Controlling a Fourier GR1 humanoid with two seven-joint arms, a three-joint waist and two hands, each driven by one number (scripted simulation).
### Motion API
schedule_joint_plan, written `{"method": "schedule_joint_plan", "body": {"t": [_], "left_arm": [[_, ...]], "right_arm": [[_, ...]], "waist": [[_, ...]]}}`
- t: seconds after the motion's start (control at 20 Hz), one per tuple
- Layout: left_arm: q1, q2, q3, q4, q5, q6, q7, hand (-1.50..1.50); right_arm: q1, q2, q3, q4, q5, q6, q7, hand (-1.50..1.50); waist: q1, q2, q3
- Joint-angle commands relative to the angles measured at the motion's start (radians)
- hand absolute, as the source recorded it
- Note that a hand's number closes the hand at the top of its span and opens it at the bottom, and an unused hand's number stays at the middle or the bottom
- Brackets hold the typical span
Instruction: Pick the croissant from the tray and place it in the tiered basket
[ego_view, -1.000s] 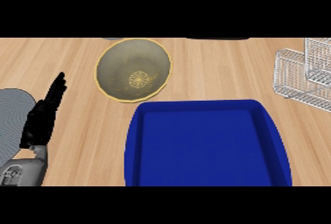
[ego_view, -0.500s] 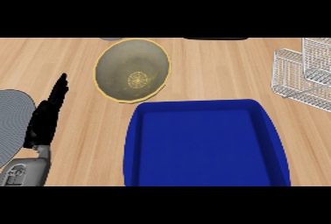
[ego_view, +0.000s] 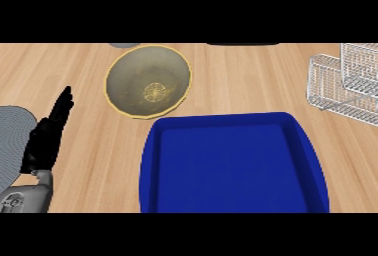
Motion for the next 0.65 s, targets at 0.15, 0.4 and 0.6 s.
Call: {"method": "schedule_joint_plan", "body": {"t": [0.15, 0.4, 0.6], "left_arm": [[0.015, 0.004, 0.009, -0.03, -0.013, 0.002, 0.026, 0.0], [0.03, 0.008, 0.038, -0.041, 0.011, -0.007, 0.022, 0.0], [0.025, 0.017, 0.047, -0.032, 0.002, -0.003, 0.02, 0.0]], "right_arm": [[0.165, -0.112, -0.129, -0.116, -0.148, 0.177, 0.077, -1.5], [0.386, -0.166, -0.288, -0.211, -0.295, 0.312, -0.011, -1.5], [0.561, -0.165, -0.439, -0.312, -0.409, 0.413, -0.08, -1.5]], "waist": [[-0.015, -0.003, 0.002], [-0.022, -0.003, 0.002], [-0.04, -0.008, 0.002]]}}
